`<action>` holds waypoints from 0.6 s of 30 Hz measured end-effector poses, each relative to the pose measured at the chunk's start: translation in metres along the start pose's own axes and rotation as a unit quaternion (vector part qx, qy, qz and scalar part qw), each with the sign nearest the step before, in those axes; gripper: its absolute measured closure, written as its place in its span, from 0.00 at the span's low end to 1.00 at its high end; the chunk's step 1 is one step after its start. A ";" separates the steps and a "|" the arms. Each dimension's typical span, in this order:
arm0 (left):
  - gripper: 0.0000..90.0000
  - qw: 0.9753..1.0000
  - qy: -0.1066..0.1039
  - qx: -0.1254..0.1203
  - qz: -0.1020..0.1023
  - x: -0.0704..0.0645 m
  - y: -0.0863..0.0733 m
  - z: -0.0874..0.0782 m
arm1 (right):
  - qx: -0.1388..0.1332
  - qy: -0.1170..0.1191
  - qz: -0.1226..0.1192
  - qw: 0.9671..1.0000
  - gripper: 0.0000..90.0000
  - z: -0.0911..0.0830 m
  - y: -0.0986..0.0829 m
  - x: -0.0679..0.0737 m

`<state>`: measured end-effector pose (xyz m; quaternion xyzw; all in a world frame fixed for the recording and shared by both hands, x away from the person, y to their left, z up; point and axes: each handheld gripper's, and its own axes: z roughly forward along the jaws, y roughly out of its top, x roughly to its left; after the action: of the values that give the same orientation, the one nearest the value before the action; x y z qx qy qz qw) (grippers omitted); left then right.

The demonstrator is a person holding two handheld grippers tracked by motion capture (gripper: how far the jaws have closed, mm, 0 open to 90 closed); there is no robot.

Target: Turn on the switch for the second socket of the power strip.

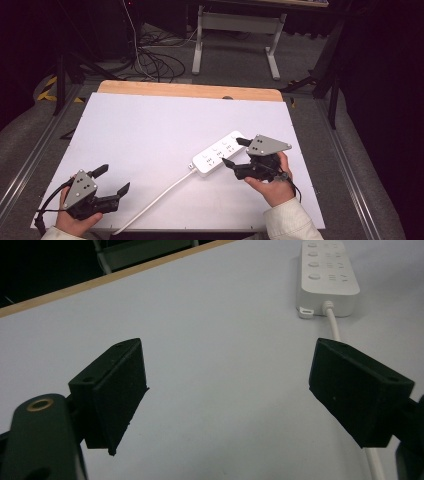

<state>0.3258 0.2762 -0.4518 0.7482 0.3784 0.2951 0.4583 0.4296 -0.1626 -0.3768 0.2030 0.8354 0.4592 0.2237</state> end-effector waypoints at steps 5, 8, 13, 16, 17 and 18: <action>0.18 1.000 0.000 0.001 -0.002 0.001 0.000 0.000 | 0.005 0.002 0.011 1.000 0.30 0.004 0.001 -0.003; 0.18 1.000 -0.001 0.001 -0.002 0.001 0.000 0.000 | 0.010 0.005 0.023 1.000 0.43 0.009 0.003 -0.004; 0.18 1.000 -0.001 0.001 -0.001 0.001 0.000 -0.001 | 0.014 0.009 0.030 0.999 0.53 0.014 0.008 -0.006; 0.18 1.000 -0.002 0.001 -0.002 0.001 0.000 -0.001 | 0.013 0.013 0.033 0.999 0.59 0.019 0.010 -0.008; 0.18 1.000 -0.001 0.002 0.002 0.001 0.000 -0.001 | 0.024 0.017 0.044 0.999 0.63 0.024 0.011 -0.009; 0.18 1.000 -0.001 0.002 0.002 0.001 0.000 -0.001 | 0.027 0.022 0.048 0.998 0.67 0.026 0.011 -0.009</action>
<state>0.3258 0.2776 -0.4513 0.7498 0.3772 0.2944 0.4570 0.4533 -0.1444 -0.3782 0.2385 0.8416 0.4511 0.1772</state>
